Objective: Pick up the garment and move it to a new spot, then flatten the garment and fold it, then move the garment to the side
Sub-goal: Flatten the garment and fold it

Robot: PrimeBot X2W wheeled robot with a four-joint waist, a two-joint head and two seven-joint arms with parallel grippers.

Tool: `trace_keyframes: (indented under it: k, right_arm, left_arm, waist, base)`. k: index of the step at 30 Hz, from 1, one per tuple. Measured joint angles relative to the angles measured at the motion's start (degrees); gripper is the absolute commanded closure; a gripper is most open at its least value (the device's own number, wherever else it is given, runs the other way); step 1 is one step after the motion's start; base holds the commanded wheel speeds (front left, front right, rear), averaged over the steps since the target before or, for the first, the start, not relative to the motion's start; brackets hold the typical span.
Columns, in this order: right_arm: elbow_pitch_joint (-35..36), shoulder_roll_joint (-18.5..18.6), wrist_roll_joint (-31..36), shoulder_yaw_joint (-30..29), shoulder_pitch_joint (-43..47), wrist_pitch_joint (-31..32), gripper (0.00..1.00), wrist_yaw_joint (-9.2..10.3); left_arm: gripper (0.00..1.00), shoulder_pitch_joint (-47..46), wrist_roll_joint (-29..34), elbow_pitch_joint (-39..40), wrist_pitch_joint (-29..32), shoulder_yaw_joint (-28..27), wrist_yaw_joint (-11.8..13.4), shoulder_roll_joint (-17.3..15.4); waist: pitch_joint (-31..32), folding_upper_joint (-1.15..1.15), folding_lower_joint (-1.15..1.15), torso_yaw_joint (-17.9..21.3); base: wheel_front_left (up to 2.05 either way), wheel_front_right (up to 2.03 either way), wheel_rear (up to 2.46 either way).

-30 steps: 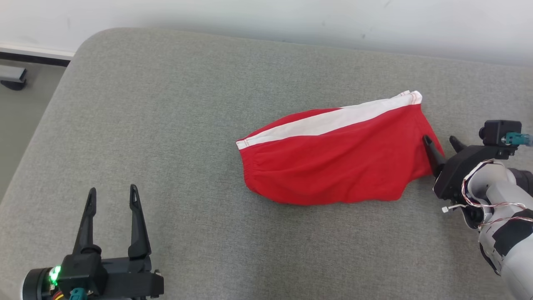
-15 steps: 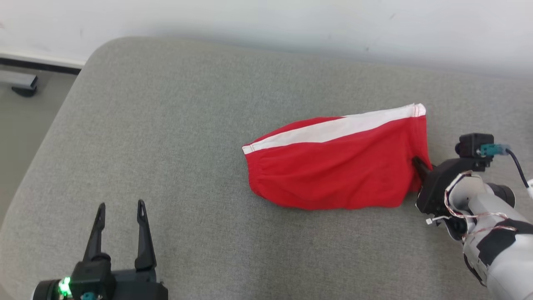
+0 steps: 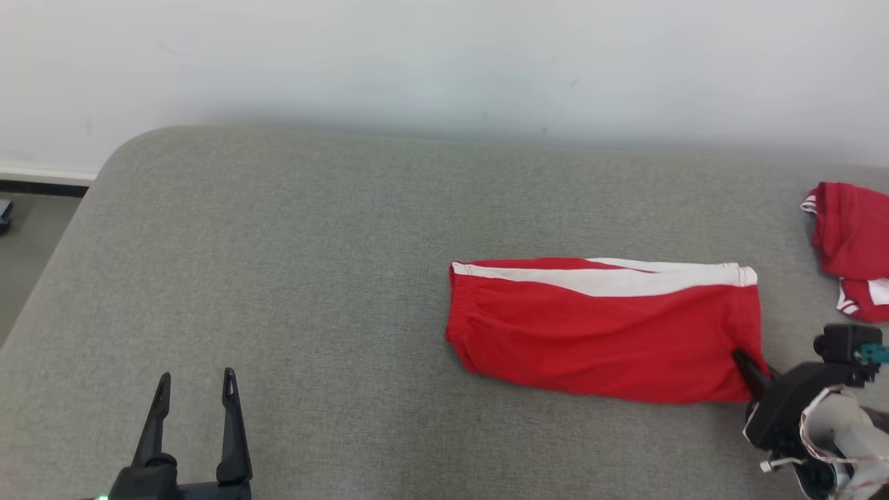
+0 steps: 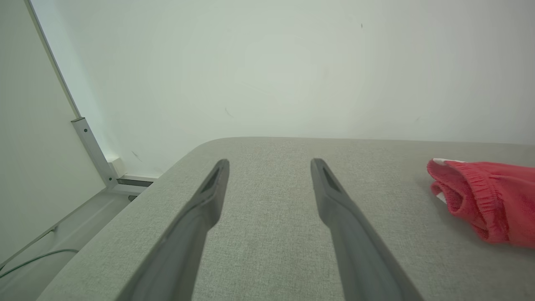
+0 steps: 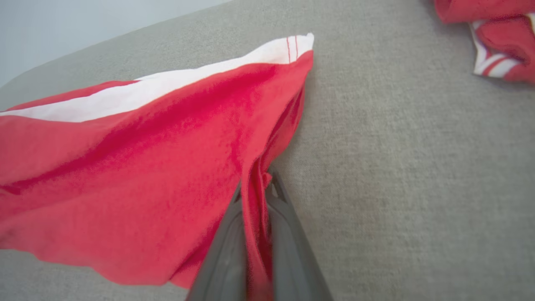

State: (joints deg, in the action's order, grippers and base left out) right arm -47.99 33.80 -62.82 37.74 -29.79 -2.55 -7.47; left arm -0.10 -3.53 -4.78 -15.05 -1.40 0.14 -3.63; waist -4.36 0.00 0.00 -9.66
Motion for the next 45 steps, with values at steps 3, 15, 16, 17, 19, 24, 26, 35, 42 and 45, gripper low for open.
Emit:
trace_keyframes:
  k: [3,15,16,17,19,24,26,35,42,45]
  right_arm:
    - [0.3,0.5,-1.6,-1.4,2.8,-0.6,1.00,0.00]
    - [4.0,0.7,2.2,-3.3,1.4,-5.9,1.00,0.01]
    - [5.5,0.3,2.6,-3.3,1.3,-6.2,1.00,0.01]
    - [7.0,-0.2,3.0,-3.3,1.2,-6.5,1.00,0.01]
    - [10.0,-1.1,4.3,-3.2,0.9,-6.8,1.00,0.01]
    - [17.0,-3.6,7.6,-2.6,1.0,-5.3,1.00,0.01]
    - [19.3,-5.4,9.0,-2.6,1.5,-4.3,1.00,0.00]
    - [21.8,-14.0,14.6,-4.0,1.9,1.3,1.00,0.01]
    - [17.0,-19.2,18.9,-4.9,2.0,3.6,1.00,0.01]
    - [14.6,-20.7,20.0,-5.0,2.0,4.0,1.00,0.01]
  left_arm:
    - [0.00,0.3,0.0,0.2,0.0,-0.5,-0.1,-0.1]
    - [0.00,1.1,-0.2,0.5,0.0,-1.3,-0.2,-0.2]
    - [0.00,1.1,-0.2,0.5,0.0,-1.4,-0.4,-0.2]
    - [0.00,1.1,-0.2,0.6,0.0,-1.4,-0.5,-0.2]
    - [0.00,1.1,-0.2,0.7,0.0,-1.7,-0.5,-0.2]
    - [0.00,1.0,-0.2,0.9,0.0,-1.8,-0.5,-0.1]
    - [0.00,0.9,-0.3,1.0,0.0,-1.6,-0.5,0.0]
    - [0.00,-1.3,-0.6,0.4,0.0,0.4,-0.7,0.3]
    - [0.00,-2.9,-1.1,-0.4,0.0,2.0,-1.0,0.5]
    - [0.00,-3.6,-1.5,-0.7,0.0,2.5,-0.8,0.5]
  waist:
    - [0.6,0.00,0.00,1.2]
    - [1.7,0.00,0.00,3.2]
    - [1.7,0.00,0.00,3.2]
    - [1.6,0.01,0.00,3.2]
    - [1.6,0.00,0.00,3.2]
    - [1.5,0.00,0.01,3.0]
    - [1.4,0.01,0.00,2.7]
    - [0.3,0.01,0.00,0.8]
    - [-0.6,0.01,0.01,-1.3]
    - [-1.0,0.01,0.01,-2.1]
  base:
    - [0.00,0.00,0.00]
    - [0.00,0.00,0.00]
    - [0.00,0.00,0.00]
    - [0.00,0.00,0.00]
    - [0.00,0.00,0.00]
    - [0.00,0.00,0.00]
    - [0.00,0.00,0.00]
    - [0.00,0.00,0.00]
    - [0.00,0.00,0.00]
    - [0.00,0.00,0.00]
